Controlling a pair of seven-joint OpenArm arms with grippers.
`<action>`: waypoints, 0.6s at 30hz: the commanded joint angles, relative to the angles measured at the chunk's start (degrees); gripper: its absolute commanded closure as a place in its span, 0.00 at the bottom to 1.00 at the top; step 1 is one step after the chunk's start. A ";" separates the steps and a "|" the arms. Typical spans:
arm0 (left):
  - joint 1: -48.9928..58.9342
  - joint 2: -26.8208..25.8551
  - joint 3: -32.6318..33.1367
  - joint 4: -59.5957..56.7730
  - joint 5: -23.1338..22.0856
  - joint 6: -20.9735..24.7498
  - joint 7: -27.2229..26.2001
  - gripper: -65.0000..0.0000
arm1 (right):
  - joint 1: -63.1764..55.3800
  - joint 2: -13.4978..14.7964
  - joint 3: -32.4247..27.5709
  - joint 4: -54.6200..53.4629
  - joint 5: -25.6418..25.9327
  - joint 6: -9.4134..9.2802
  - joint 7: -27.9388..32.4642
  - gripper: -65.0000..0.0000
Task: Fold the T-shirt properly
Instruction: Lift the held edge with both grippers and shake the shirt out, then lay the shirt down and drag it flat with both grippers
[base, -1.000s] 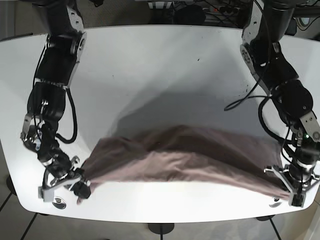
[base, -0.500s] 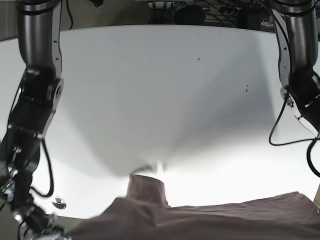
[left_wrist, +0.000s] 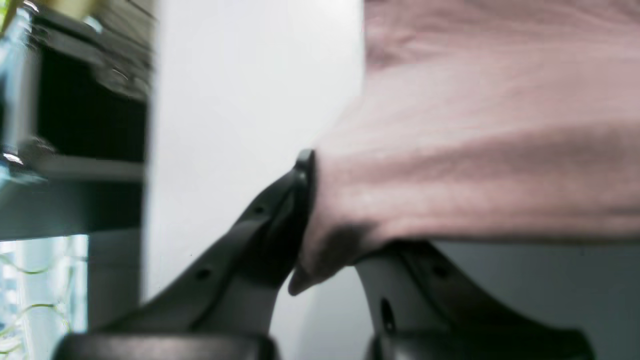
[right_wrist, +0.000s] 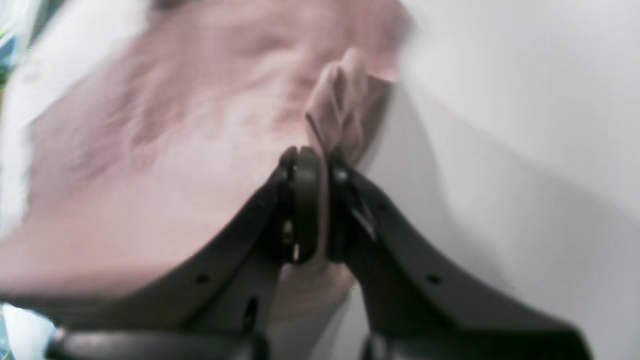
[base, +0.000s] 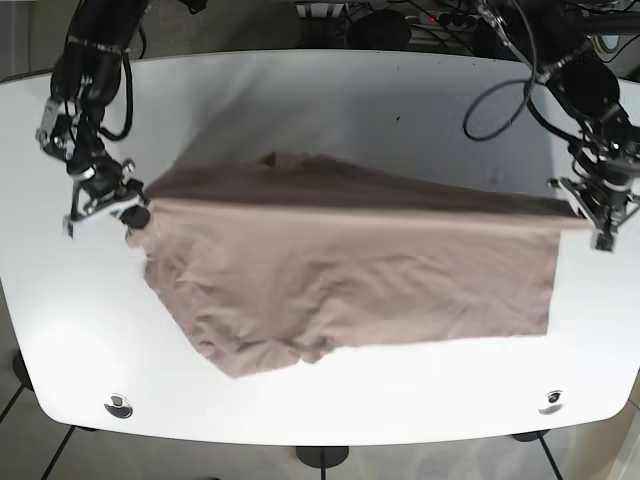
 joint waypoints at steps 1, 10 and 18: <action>2.90 -0.30 -1.37 3.08 0.15 0.60 -1.29 1.00 | -2.49 0.49 0.98 3.13 0.74 0.25 1.44 0.97; 12.92 5.33 -8.23 7.04 0.15 0.60 -1.20 1.00 | -13.92 0.40 2.30 8.50 6.36 -0.37 1.18 0.97; 10.11 5.07 -8.14 6.78 0.24 0.60 -1.20 1.00 | -10.57 -0.65 4.59 5.51 6.45 -0.45 1.09 0.97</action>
